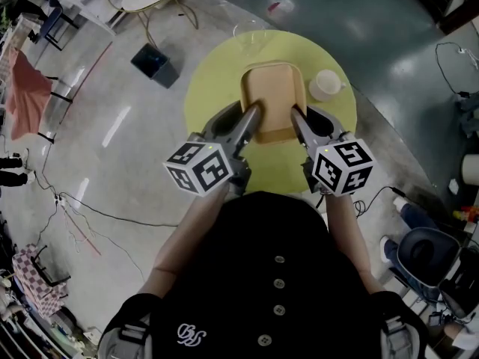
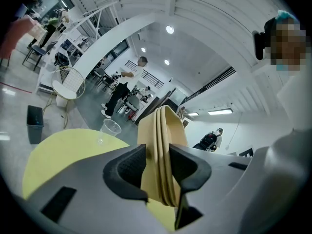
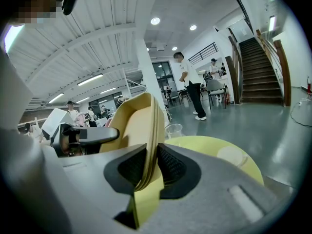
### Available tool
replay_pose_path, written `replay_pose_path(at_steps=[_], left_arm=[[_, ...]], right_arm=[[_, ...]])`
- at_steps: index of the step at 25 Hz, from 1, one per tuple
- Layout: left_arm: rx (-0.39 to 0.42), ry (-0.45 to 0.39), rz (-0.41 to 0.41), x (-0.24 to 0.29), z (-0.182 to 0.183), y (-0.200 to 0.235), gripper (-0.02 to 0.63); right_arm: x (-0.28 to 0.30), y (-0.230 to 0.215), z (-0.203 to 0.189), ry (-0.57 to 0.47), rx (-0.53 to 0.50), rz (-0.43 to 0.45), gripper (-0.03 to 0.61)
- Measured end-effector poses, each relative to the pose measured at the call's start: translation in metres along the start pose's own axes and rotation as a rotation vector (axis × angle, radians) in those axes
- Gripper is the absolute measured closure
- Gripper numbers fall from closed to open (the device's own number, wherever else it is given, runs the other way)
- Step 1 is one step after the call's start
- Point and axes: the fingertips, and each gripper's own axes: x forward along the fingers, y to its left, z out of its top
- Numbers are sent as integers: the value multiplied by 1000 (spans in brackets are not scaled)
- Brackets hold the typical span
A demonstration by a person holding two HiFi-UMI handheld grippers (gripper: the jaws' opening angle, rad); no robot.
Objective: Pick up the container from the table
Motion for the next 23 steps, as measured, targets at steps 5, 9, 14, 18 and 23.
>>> replay_pose_path(at_steps=[5,9,14,18,23], left_arm=[[-5,-1,3,0,0,1,485],[-7,-1,4,-1,-1,1,485],[-8,-2,3,-2,-1,1,485],[-7,-2,3,-1,-1,0,485],[-8,3,3,1,-4,-2,485]], right_arm=[[1,0,-1,1,5,6,528],[1,0,-1,1,5,9,528],[1,1,-1,0,5,8,528],[0,1,-1,-1,4,6,528],[-3,-2,-2,-1,5,6,528]])
